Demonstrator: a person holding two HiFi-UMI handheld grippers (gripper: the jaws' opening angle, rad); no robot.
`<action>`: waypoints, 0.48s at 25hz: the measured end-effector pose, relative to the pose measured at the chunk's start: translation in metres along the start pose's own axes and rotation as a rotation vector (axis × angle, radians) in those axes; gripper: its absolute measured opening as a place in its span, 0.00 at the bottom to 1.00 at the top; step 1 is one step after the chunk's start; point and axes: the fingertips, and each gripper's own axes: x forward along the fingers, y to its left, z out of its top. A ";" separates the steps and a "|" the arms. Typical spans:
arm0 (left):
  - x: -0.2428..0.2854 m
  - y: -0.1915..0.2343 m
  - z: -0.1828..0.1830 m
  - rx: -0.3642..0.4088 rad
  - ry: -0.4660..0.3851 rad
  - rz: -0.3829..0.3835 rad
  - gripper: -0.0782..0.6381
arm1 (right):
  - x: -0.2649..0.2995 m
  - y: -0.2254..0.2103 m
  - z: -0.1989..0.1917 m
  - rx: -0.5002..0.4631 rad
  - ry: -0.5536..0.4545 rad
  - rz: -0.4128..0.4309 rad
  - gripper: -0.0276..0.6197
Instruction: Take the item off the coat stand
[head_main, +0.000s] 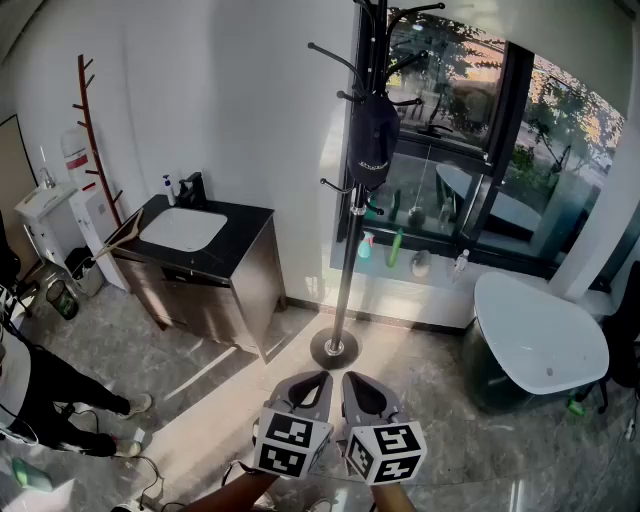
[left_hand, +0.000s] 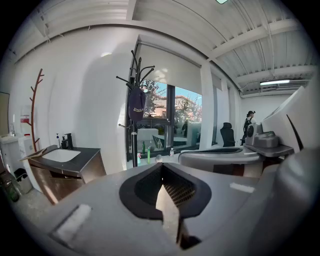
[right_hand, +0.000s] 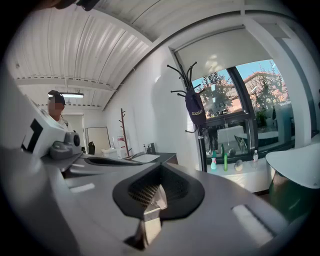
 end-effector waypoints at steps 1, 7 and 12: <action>0.002 -0.003 0.002 -0.001 0.002 -0.002 0.11 | 0.000 -0.003 0.000 -0.003 0.000 0.004 0.05; 0.015 -0.006 0.008 0.001 0.002 0.021 0.11 | 0.004 -0.016 0.004 -0.010 0.001 0.024 0.05; 0.028 0.002 0.014 -0.013 -0.003 0.033 0.11 | 0.017 -0.028 0.008 -0.035 0.005 0.023 0.05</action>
